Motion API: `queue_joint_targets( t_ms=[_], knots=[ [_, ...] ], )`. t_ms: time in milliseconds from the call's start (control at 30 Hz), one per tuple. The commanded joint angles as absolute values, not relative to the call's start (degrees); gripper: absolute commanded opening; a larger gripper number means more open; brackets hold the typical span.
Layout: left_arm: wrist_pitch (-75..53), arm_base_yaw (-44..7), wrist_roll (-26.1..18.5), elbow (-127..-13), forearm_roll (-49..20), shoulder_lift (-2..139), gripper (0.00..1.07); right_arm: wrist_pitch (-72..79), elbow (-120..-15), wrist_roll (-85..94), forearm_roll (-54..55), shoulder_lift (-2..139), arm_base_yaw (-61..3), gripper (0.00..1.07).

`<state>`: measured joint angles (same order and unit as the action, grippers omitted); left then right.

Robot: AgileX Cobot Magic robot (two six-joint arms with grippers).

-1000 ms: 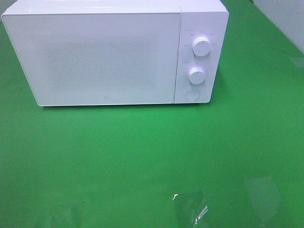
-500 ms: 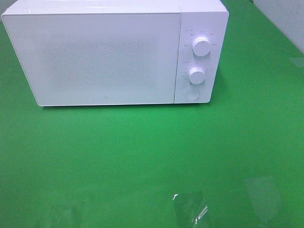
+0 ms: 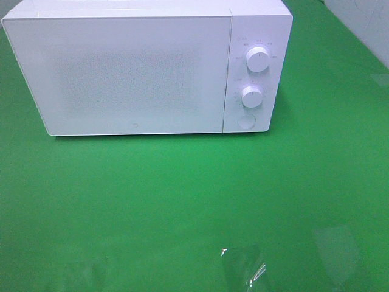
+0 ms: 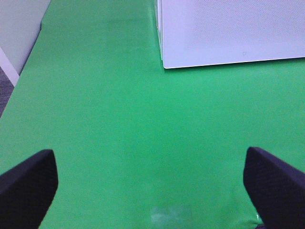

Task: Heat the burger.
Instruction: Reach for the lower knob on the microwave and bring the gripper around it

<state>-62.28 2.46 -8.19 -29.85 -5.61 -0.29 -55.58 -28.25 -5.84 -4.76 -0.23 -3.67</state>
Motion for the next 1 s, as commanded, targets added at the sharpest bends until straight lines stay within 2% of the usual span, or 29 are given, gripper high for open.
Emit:
queue_joint_targets(
  t_ms=[33, 733, 1000],
  knots=[
    [-61.42, 2.69, -8.19, -29.68, -5.79, -1.66, 0.98, -55.12, -28.25, -5.33, -4.98, -1.83, -3.27, 0.75],
    [-61.42, 2.69, -8.19, -29.68, -5.79, -1.66, 0.98, -54.26, -28.93, -4.41, -5.67, -1.66, -3.27, 0.77],
    [-61.42, 2.69, -8.19, -29.68, -5.79, -1.66, 0.98, -48.76, -29.74, -4.76, -5.21, 5.44, -3.27, 0.76]
  ],
)
